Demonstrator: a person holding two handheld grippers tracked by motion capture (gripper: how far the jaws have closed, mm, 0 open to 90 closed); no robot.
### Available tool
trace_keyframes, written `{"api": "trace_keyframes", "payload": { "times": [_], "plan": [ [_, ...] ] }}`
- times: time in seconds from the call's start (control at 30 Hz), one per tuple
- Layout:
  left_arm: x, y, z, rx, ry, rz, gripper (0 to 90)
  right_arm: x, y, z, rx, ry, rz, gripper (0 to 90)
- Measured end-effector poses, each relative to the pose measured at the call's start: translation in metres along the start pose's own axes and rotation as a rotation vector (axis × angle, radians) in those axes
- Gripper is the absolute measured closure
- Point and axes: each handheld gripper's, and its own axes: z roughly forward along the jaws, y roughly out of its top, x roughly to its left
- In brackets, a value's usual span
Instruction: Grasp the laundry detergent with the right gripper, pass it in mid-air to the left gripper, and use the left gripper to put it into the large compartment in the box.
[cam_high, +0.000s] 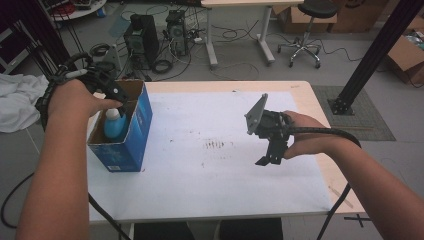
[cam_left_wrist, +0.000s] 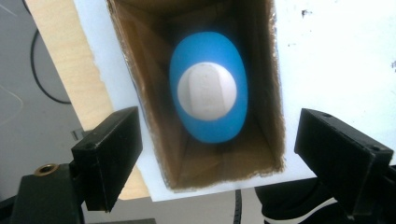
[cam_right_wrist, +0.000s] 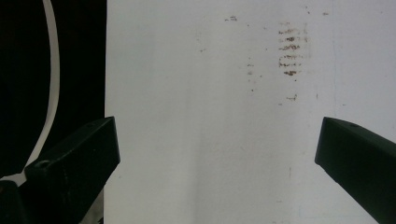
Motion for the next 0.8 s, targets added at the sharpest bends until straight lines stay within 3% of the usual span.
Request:
{"api": "trace_keyframes", "payload": {
  "times": [0.4, 0.5, 0.57, 0.8],
  "plan": [
    [-0.014, -0.005, -0.023, -0.013, 0.011, 0.078, 10.1, 0.001, -0.001, -0.003, -0.002, -0.002, -0.001, 0.0],
    [-0.021, -0.006, -0.027, -0.003, -0.037, 0.147, 5.4, 0.001, -0.001, -0.003, -0.004, -0.004, 0.0, 0.0],
    [-0.028, -0.006, -0.029, -0.007, -0.031, 0.213, 4.8, 0.001, -0.001, -0.003, -0.006, -0.004, 0.001, 0.0],
    [-0.05, -0.009, -0.034, -0.012, -0.036, 0.351, 0.4, 0.001, 0.0, -0.003, 0.0, -0.002, 0.003, 0.0]
  ]
}}
